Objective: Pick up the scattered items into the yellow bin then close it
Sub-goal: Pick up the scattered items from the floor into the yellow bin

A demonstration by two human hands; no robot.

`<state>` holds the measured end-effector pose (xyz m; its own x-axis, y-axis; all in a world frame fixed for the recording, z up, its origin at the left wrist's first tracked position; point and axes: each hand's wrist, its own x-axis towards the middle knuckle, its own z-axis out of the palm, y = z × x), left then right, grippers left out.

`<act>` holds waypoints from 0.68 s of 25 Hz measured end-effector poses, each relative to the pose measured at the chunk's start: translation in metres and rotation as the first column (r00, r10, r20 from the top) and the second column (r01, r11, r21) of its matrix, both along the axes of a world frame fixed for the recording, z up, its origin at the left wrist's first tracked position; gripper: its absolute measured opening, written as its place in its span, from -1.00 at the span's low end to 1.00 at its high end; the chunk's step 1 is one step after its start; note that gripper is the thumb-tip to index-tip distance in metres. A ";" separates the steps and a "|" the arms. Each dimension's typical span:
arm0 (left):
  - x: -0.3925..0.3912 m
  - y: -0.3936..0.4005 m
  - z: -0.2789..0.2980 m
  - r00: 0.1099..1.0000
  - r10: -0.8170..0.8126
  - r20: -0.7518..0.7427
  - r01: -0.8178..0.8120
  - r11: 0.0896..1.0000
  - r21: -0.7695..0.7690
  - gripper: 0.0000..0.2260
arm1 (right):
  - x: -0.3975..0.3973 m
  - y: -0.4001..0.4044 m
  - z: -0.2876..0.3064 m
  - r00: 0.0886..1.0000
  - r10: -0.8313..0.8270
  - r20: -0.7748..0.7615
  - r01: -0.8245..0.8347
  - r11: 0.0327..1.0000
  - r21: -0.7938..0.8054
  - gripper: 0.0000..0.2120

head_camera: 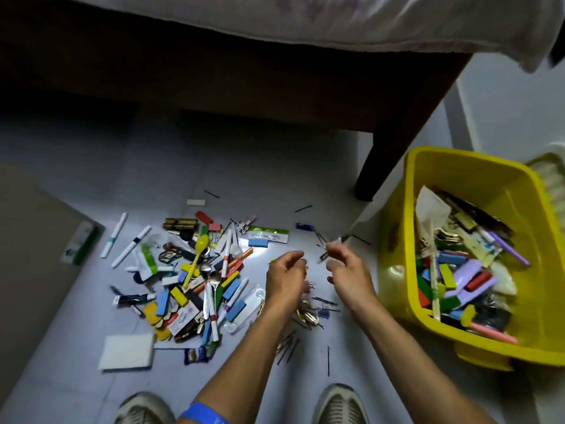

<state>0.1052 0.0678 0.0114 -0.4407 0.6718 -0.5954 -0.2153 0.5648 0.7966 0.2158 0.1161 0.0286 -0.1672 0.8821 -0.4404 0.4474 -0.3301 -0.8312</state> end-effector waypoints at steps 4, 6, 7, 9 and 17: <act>-0.025 0.008 -0.033 0.995 -0.079 -0.057 0.074 0.993 -0.097 -0.75 | -0.009 0.048 -0.063 0.850 0.137 0.509 -0.179 0.983 0.034 -0.47; -0.034 0.014 -0.044 0.992 -0.105 -0.072 0.097 0.988 -0.118 -0.76 | -0.009 0.070 -0.090 0.798 0.141 0.586 -0.168 0.986 -0.008 -0.52; -0.039 0.016 -0.049 0.992 -0.105 -0.065 0.097 0.988 -0.120 -0.78 | -0.010 0.076 -0.100 0.769 0.136 0.624 -0.179 0.984 0.006 -0.58; -0.047 0.017 -0.057 0.995 -0.090 -0.032 0.086 0.989 -0.117 -0.81 | -0.015 0.076 -0.116 0.724 0.074 0.686 -0.218 0.968 0.126 -0.75; -0.047 0.018 -0.069 0.986 -0.142 -0.082 0.131 0.983 -0.128 -0.83 | -0.031 0.032 -0.115 0.800 0.355 0.483 -0.505 0.833 0.224 -0.71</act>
<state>0.0578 0.0858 -0.0574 -0.4054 0.6539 -0.6388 -0.0599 0.6783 0.7324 0.1848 0.1477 -0.0861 -0.4371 0.8622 -0.2560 0.7935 0.2357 -0.5610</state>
